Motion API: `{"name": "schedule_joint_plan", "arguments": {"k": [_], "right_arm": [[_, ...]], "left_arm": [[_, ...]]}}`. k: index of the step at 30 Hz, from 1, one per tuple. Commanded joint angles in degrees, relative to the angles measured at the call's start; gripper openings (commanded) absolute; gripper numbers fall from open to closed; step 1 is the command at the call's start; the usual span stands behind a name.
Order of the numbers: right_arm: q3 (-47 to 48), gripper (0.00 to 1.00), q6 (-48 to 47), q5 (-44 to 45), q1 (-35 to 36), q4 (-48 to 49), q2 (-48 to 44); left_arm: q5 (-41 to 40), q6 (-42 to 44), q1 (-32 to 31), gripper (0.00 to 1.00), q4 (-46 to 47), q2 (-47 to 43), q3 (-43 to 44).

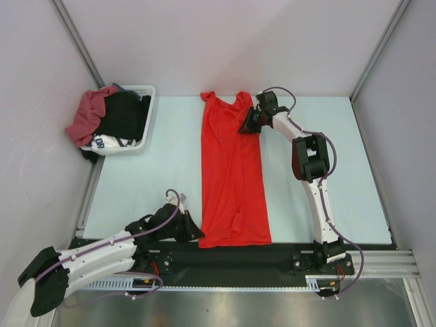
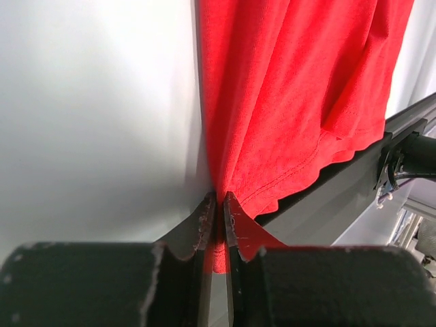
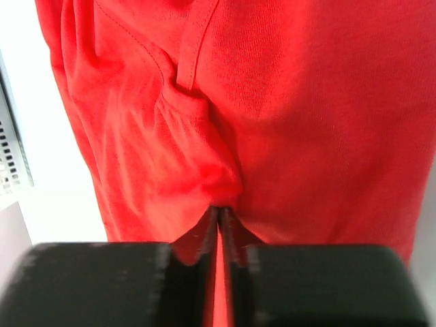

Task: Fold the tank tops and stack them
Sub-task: Fold the tank top

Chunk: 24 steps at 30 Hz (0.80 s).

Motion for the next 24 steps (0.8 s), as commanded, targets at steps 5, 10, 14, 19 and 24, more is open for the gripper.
{"name": "schedule_joint_plan", "arguments": {"k": [5, 10, 14, 19, 24], "right_arm": [[-0.5, 0.19, 0.8, -0.8, -0.8, 4.3, -1.1], [-1.1, 0.45, 0.5, -2.1, -0.3, 5.7, -1.8], [1.5, 0.41, 1.0, -2.7, 0.3, 5.5, 0.0], [6.9, 0.32, 1.6, -3.9, 0.4, 2.7, 3.8], [7.4, 0.1, 2.5, -3.7, 0.2, 3.6, 4.3]], "left_arm": [[-0.2, 0.8, -1.0, 0.12, -6.3, 5.6, -5.3], [-0.9, 0.9, -0.9, 0.28, -7.4, 4.7, -5.0], [-1.3, 0.9, -0.9, 0.31, -8.8, 3.6, -4.8], [-1.2, 0.8, -0.9, 0.23, -9.5, 2.8, -5.7], [-0.9, 0.4, -0.9, 0.03, -9.0, 1.8, -5.7]]}}
